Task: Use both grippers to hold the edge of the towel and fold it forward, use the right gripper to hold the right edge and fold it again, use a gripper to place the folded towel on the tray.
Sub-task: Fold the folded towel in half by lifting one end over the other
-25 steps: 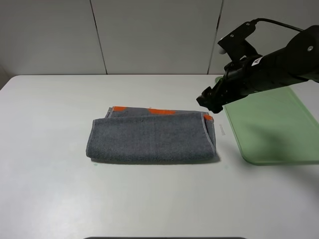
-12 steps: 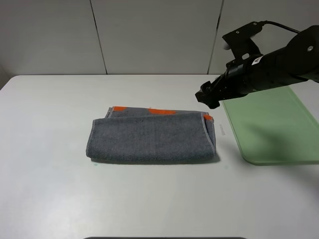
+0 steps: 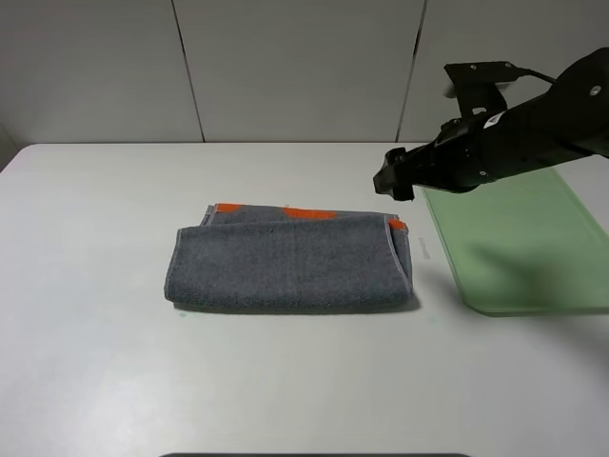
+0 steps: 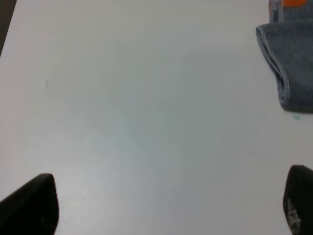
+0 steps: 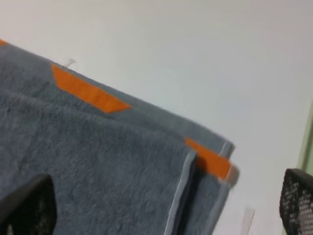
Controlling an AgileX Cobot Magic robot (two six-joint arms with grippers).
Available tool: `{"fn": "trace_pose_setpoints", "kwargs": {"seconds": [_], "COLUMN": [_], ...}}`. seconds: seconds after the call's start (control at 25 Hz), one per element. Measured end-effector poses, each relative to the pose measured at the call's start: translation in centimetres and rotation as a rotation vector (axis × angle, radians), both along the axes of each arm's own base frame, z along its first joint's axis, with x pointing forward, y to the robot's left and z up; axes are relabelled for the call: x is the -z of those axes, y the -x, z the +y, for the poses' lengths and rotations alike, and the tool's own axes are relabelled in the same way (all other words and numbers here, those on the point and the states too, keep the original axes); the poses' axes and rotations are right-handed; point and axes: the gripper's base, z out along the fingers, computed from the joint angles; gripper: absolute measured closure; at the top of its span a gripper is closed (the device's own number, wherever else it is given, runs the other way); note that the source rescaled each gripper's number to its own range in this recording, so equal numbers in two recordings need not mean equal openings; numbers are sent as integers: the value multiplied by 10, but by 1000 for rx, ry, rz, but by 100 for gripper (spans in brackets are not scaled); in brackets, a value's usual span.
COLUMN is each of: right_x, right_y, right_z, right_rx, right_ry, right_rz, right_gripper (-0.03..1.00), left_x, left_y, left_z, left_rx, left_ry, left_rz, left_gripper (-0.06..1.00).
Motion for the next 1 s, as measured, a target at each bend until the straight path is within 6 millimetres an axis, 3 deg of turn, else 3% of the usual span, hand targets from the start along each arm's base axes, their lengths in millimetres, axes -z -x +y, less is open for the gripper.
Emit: {"fn": "trace_pose_setpoints", "kwargs": {"seconds": [0.56, 1.0], "right_x": [72, 87], "right_y": [-11, -8], "right_z": [0, 9], "right_rx": [165, 174], "right_ry": [-43, -45], "right_rz": [251, 296], "right_gripper": [-3, -3], "left_x": [0, 0], "left_y": [0, 0], "left_z": [0, 0], "left_rx": [0, 0], "left_ry": [0, 0], "left_rz": [0, 0], "left_gripper": [3, 3]}}
